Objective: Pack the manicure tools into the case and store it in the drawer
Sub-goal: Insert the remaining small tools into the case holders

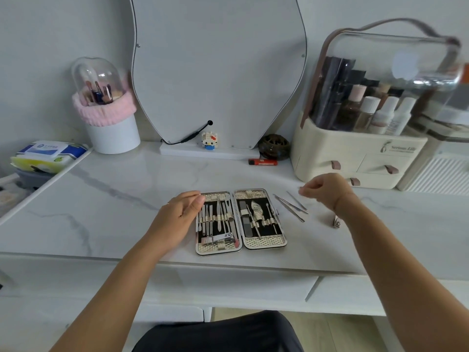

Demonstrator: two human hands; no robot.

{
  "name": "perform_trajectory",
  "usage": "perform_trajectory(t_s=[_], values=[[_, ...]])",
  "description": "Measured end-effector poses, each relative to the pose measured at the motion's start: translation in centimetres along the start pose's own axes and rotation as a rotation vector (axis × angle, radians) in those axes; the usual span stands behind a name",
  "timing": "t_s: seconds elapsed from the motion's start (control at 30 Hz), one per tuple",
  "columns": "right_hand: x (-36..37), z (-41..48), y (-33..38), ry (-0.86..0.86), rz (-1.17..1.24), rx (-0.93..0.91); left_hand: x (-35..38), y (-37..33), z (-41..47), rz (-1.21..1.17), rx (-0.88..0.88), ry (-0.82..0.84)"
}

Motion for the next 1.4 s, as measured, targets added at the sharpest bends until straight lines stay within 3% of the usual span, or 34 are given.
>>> perform_trajectory(t_s=[0.47,0.63,0.7,0.77,0.83,0.9,1.17,1.4], values=[[2.1,1.3,0.3,0.124,-0.219,0.128,0.1,-0.1,0.0,0.022,0.005,-0.002],[2.2,1.2,0.5,0.166,-0.284,0.089,0.0,-0.1,0.0,0.011,0.001,0.000],[2.2,0.8,0.8,0.159,-0.161,0.033,0.0,-0.1,0.0,0.014,0.002,0.005],[2.3,0.0,1.6,0.188,0.128,0.015,0.0,-0.1,0.0,0.000,-0.002,0.004],[3.0,-1.0,2.5,0.247,0.395,0.068,-0.1,-0.2,-0.1,-0.012,-0.008,0.002],[4.0,-1.6,3.0,0.312,0.502,0.116,-0.1,-0.2,-0.1,-0.013,-0.011,0.002],[6.4,-1.4,3.7,0.262,0.599,0.200,-0.1,-0.2,-0.1,-0.013,-0.017,0.006],[7.2,-1.0,3.7,0.263,0.526,0.182,-0.2,-0.4,-0.2,0.003,-0.013,0.006]])
Point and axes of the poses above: each hand's wrist, its own z-axis towards the middle knuckle, its own x-axis out of the palm, y = z × x, the point moved 2 cm from there along z, towards the middle knuckle, and after that the axes turned 14 degrees about z, right-handed, at the moved point
